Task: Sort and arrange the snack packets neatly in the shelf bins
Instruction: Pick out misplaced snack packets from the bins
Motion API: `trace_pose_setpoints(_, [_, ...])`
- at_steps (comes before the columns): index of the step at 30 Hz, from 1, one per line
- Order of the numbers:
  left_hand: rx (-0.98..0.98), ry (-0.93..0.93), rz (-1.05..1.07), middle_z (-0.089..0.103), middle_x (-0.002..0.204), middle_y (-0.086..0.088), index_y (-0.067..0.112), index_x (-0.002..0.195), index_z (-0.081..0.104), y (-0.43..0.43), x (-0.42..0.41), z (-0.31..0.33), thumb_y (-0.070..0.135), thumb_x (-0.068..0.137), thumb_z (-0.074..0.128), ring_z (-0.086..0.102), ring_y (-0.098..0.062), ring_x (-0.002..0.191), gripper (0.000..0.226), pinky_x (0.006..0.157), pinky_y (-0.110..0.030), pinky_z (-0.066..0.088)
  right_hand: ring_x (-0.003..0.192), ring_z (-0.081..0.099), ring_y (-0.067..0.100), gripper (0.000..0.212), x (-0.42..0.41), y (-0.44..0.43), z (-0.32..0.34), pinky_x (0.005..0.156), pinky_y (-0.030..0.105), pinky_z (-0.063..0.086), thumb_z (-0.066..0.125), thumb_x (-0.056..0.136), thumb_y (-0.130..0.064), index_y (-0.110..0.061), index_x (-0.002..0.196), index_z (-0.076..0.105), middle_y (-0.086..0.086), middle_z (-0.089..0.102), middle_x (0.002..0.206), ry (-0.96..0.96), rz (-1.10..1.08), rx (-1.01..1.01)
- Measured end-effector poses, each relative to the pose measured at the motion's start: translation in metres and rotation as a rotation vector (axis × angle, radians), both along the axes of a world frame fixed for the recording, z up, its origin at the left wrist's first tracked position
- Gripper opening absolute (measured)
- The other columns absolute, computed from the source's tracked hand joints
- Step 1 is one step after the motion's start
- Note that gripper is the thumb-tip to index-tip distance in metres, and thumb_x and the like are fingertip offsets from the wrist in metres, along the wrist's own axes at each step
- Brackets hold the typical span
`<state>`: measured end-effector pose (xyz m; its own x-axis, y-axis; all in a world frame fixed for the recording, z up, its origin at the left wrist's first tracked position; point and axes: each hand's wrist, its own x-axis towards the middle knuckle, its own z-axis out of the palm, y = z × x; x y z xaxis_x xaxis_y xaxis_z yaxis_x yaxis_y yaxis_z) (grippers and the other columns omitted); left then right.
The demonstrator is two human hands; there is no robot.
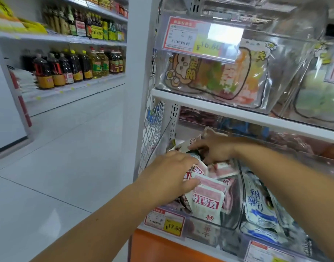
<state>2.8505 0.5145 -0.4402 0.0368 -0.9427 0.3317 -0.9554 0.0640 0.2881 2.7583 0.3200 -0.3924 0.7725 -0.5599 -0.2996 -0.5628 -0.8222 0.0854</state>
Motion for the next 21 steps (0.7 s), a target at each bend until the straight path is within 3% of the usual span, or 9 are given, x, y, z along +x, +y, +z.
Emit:
trace_pose_setpoints(2, [0.004,0.021,-0.006,0.042,0.146,0.011,0.034,0.141,0.038,-0.001,0.000,-0.002,0.052,0.093,0.051,0.028,-0.008,0.135,0.053,0.111,-0.028,0.024,0.123,0.033,0.027,0.067,0.002,-0.002,-0.014,0.099,0.036,0.040,0.065,0.083,-0.030,-0.062,0.133,0.035,0.002,0.030,0.131,0.003,0.070,-0.135])
trace_pose_setpoints(4, [0.020,0.039,-0.009,0.041,0.146,0.012,0.033,0.142,0.039,-0.001,0.000,-0.003,0.053,0.093,0.050,0.025,-0.006,0.136,0.053,0.113,-0.027,0.022,0.114,0.035,0.019,0.058,0.002,-0.005,-0.023,0.091,0.034,0.041,0.065,0.085,-0.035,-0.064,0.128,0.040,-0.005,0.037,0.119,-0.129,0.155,-0.206])
trace_pose_setpoints(7, [0.041,0.035,-0.006,0.044,0.145,0.013,0.031,0.139,0.045,0.000,0.003,-0.005,0.056,0.093,0.048,0.023,-0.005,0.137,0.053,0.113,-0.027,0.022,0.100,0.046,0.010,0.030,0.005,-0.002,-0.024,0.076,0.021,0.040,0.073,0.080,-0.044,-0.046,0.110,0.067,-0.013,0.046,0.104,-0.408,0.115,-0.057])
trace_pose_setpoints(9, [0.072,-0.008,0.012,0.041,0.147,0.014,0.030,0.140,0.046,0.001,0.004,-0.007,0.058,0.092,0.048,0.016,-0.006,0.140,0.056,0.114,-0.029,0.019,0.096,0.051,0.007,0.020,0.007,0.000,-0.024,0.071,0.016,0.037,0.072,0.082,-0.041,-0.034,0.101,0.073,-0.017,0.049,0.098,-0.506,0.085,0.029])
trace_pose_setpoints(11, [0.090,-0.033,0.032,0.040,0.148,0.015,0.031,0.141,0.046,0.001,0.004,-0.007,0.059,0.091,0.048,0.012,-0.005,0.140,0.058,0.114,-0.030,0.018,0.100,0.053,0.009,0.019,0.003,0.004,-0.019,0.079,0.022,0.040,0.065,0.088,-0.037,-0.028,0.103,0.073,-0.013,0.053,0.103,-0.571,0.064,0.071])
trace_pose_setpoints(15, [0.047,0.052,0.061,0.046,0.139,0.012,0.032,0.136,0.048,0.000,0.001,-0.004,0.061,0.088,0.051,0.027,-0.008,0.131,0.056,0.111,-0.031,0.028,0.101,0.059,0.005,0.016,-0.024,0.016,-0.001,0.094,0.028,0.045,0.060,0.093,-0.032,-0.027,0.103,0.072,-0.013,0.063,0.110,-0.751,-0.011,0.220])
trace_pose_setpoints(17, [-0.015,0.135,0.097,0.044,0.133,0.012,0.034,0.131,0.048,0.000,-0.003,0.000,0.061,0.086,0.055,0.036,-0.008,0.125,0.053,0.106,-0.032,0.033,0.090,0.062,-0.002,0.012,-0.043,0.027,0.008,0.084,0.020,0.047,0.062,0.092,-0.028,-0.032,0.095,0.073,-0.018,0.068,0.100,-0.933,-0.072,0.281])
trace_pose_setpoints(19, [-0.065,0.169,0.124,0.041,0.132,0.013,0.036,0.132,0.045,0.000,-0.008,0.004,0.059,0.085,0.058,0.037,-0.007,0.122,0.054,0.104,-0.029,0.033,0.065,0.061,-0.011,0.021,-0.063,0.034,0.016,0.063,0.011,0.046,0.062,0.092,-0.022,-0.035,0.078,0.069,-0.022,0.069,0.076,-1.177,-0.174,0.342])
trace_pose_setpoints(21, [-0.072,0.179,0.118,0.037,0.138,0.013,0.036,0.138,0.041,0.002,-0.013,0.006,0.057,0.086,0.058,0.032,-0.006,0.127,0.059,0.107,-0.027,0.028,0.052,0.061,-0.004,0.015,-0.088,0.037,0.020,0.052,0.010,0.047,0.060,0.093,-0.016,-0.021,0.081,0.066,-0.007,0.070,0.074,-1.415,-0.313,0.456])
